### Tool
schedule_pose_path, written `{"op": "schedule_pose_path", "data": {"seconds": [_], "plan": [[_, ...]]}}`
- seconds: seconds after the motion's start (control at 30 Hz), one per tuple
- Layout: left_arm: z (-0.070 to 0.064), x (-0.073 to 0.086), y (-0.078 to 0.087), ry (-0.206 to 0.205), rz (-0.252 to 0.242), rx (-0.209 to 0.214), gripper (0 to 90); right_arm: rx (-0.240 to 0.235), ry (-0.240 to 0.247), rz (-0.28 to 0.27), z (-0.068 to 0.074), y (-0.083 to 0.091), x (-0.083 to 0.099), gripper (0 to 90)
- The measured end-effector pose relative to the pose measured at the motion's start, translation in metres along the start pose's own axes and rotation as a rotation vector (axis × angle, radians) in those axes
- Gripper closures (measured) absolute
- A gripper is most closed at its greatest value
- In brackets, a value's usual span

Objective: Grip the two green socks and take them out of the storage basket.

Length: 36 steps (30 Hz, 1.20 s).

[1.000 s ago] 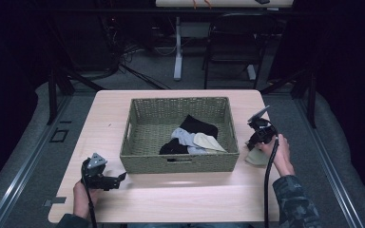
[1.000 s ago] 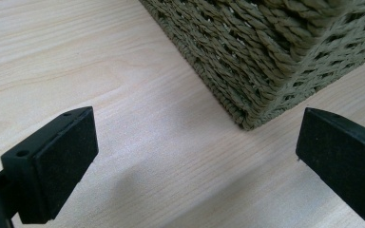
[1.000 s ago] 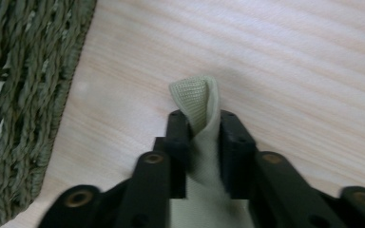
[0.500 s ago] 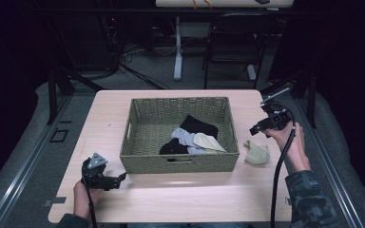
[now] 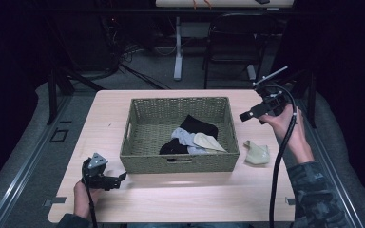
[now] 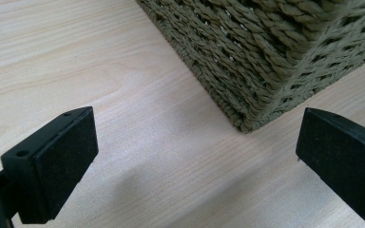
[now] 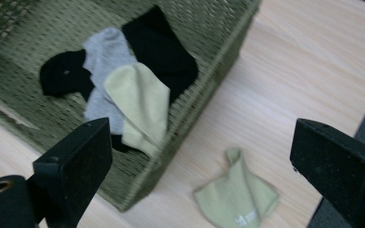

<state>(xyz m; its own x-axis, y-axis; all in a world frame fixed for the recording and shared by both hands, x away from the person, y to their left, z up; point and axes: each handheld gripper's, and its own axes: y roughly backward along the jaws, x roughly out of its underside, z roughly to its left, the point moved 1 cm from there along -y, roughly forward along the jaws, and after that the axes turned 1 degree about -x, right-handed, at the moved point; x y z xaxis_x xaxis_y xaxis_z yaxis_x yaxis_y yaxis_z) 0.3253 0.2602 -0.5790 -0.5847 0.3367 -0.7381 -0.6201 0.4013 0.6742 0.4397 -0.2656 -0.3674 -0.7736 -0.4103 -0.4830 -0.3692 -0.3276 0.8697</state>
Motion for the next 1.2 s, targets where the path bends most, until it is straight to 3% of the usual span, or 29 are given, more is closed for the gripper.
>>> {"op": "schedule_pose_path", "data": {"seconds": [0.27,0.57,0.9,1.2], "plan": [[0.001,0.000,0.001,-0.003,-0.005,0.005,0.3,-0.028,0.084,-0.004,0.034,-0.006,-0.027,6.5],[0.001,0.000,0.001,-0.006,-0.011,0.005,0.3,-0.074,0.132,0.026,0.064,-0.032,-0.047,7.4],[0.001,0.001,0.001,0.000,-0.008,0.005,0.3,-0.104,0.156,0.064,0.080,-0.066,-0.054,5.8],[0.001,0.000,0.002,-0.003,-0.009,0.006,0.3,-0.092,0.157,0.129,0.090,-0.107,-0.056,10.3]]}}
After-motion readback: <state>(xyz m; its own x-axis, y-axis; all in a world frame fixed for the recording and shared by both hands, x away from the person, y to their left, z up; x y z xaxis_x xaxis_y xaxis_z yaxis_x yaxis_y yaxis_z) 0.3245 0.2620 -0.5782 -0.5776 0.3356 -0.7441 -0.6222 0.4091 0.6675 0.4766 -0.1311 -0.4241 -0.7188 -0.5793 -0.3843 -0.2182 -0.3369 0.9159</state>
